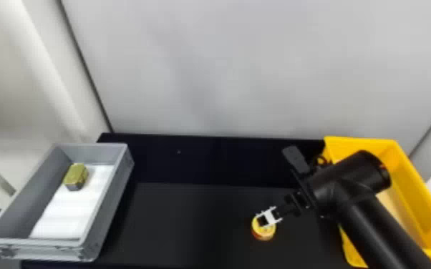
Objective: Pick up the round yellow can and place it in the yellow rectangular box
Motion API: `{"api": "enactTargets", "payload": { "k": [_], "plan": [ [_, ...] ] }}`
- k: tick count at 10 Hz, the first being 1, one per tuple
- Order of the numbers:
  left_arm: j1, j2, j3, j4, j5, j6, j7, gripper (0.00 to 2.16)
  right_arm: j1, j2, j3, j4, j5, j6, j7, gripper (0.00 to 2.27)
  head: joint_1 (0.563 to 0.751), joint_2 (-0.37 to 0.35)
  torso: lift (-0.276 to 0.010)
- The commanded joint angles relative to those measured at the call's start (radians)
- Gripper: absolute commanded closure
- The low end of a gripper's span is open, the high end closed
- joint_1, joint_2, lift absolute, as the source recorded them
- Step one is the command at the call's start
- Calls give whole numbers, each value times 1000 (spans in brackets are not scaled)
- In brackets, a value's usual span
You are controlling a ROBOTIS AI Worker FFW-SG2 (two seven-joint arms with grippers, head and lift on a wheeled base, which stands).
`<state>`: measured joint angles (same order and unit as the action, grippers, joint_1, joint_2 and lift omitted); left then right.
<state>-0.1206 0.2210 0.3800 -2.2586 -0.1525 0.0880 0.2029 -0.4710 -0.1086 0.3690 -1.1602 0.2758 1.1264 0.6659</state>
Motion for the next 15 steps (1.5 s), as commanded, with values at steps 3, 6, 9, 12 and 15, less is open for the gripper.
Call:
{"api": "enactTargets", "payload": {
  "k": [3, 6, 9, 12, 15],
  "plan": [
    [-1, -2, -1, 1, -2, -4, 0, 96, 11, 18, 41, 34, -20, -24, 5, 4, 694, 54, -3],
    [-1, 0, 1, 1, -2, -8, 0, 96, 11, 24, 55, 71, -38, -58, 6, 4, 694, 54, -3],
    [-1, 0, -1, 2, -2, -13, 0, 98, 9, 24, 65, 96, -43, -86, 6, 4, 694, 54, -3],
    [-1, -2, -1, 1, -2, -16, 0, 98, 5, 15, 76, 109, -36, -104, 6, 4, 694, 54, -3],
    [-1, -5, -2, 1, -2, -16, 0, 98, 3, 7, 87, 122, -23, -123, 6, 4, 694, 54, -3]
  ]
}}
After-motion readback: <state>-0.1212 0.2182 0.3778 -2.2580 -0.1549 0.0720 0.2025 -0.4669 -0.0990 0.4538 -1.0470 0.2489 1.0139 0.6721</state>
